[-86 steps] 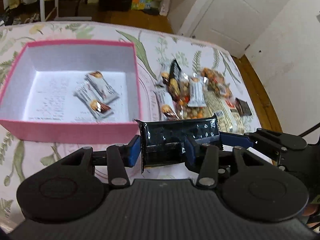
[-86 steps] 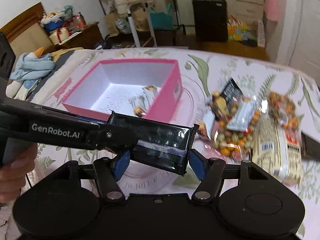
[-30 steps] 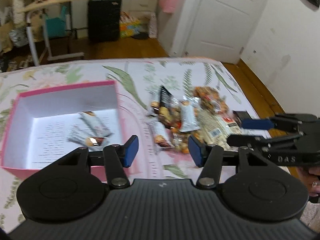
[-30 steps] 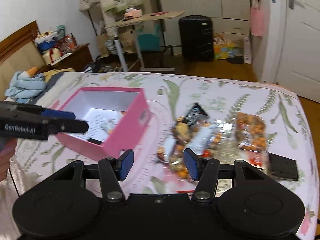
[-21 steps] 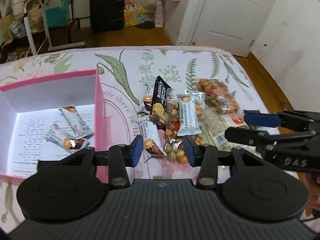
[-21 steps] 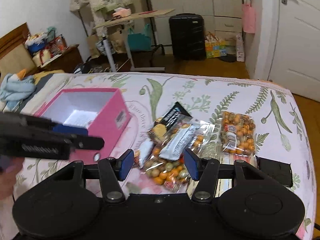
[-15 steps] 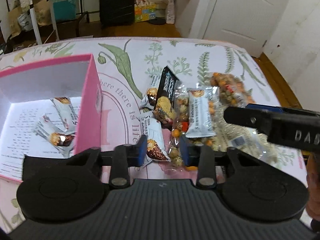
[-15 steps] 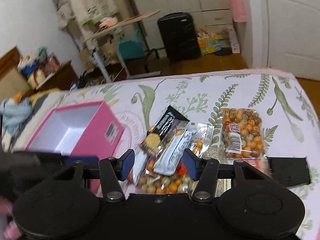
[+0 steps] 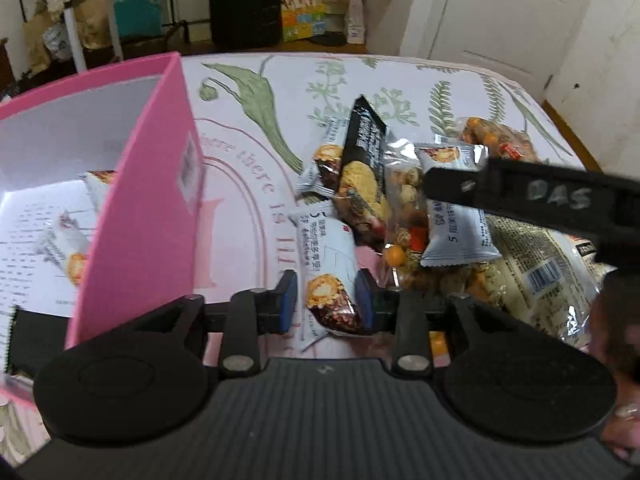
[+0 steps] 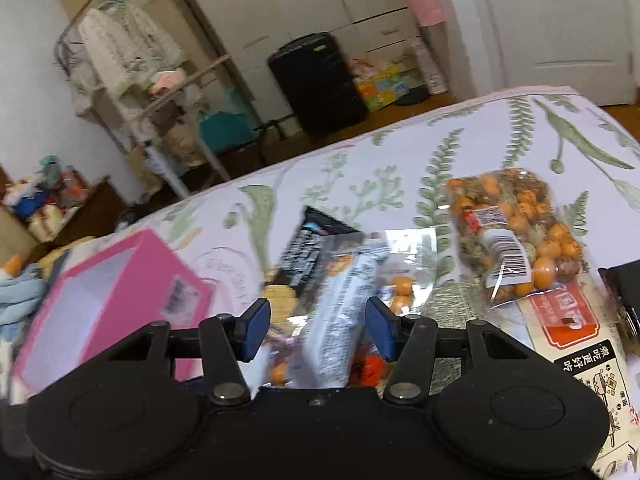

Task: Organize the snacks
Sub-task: 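Grasp a white bar with left gripper while right gripper grasps another white bar, then carry both white bars into the pink box and open both grippers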

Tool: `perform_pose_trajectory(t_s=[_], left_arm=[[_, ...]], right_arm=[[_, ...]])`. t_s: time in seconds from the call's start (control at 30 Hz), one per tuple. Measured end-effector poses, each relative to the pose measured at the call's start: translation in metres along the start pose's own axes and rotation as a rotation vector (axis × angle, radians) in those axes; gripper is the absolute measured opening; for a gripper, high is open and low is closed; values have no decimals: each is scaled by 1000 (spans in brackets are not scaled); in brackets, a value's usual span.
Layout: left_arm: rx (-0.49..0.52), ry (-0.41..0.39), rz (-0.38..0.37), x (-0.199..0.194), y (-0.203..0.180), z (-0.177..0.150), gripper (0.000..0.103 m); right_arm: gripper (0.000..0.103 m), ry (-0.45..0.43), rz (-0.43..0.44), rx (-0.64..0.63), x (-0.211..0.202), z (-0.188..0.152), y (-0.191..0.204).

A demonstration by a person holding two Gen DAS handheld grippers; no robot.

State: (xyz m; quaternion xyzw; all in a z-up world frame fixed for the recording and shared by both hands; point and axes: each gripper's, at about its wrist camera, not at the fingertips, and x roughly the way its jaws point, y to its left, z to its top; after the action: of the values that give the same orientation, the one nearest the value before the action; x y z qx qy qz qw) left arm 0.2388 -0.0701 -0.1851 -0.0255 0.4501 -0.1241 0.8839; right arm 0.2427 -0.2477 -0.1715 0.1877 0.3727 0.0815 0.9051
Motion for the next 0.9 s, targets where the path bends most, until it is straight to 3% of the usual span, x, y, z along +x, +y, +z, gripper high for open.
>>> perform_pose_trajectory(t_s=[0.1, 0.13, 0.17, 0.27, 0.4, 0.7, 0.9], left_arm=[[-19, 44, 2, 14, 0, -1, 35], [-36, 53, 3, 18, 1, -2, 34], [-52, 51, 1, 20, 2, -4, 34], [-33, 68, -5, 18, 1, -1, 27], [-42, 106, -5, 12, 2, 3, 26], [22, 114, 9, -27, -7, 6, 26], [36, 108, -37, -60, -9, 8, 26]], right_arm=[[56, 15, -16, -18, 8, -5, -1], [52, 12, -20, -46, 6, -6, 1], [39, 27, -19, -71, 5, -7, 2], [30, 55, -1, -50, 1, -5, -3], [30, 122, 9, 22, -6, 2, -6], [30, 169, -26, -47, -32, 1, 18], [30, 210, -10, -30, -56, -12, 16]])
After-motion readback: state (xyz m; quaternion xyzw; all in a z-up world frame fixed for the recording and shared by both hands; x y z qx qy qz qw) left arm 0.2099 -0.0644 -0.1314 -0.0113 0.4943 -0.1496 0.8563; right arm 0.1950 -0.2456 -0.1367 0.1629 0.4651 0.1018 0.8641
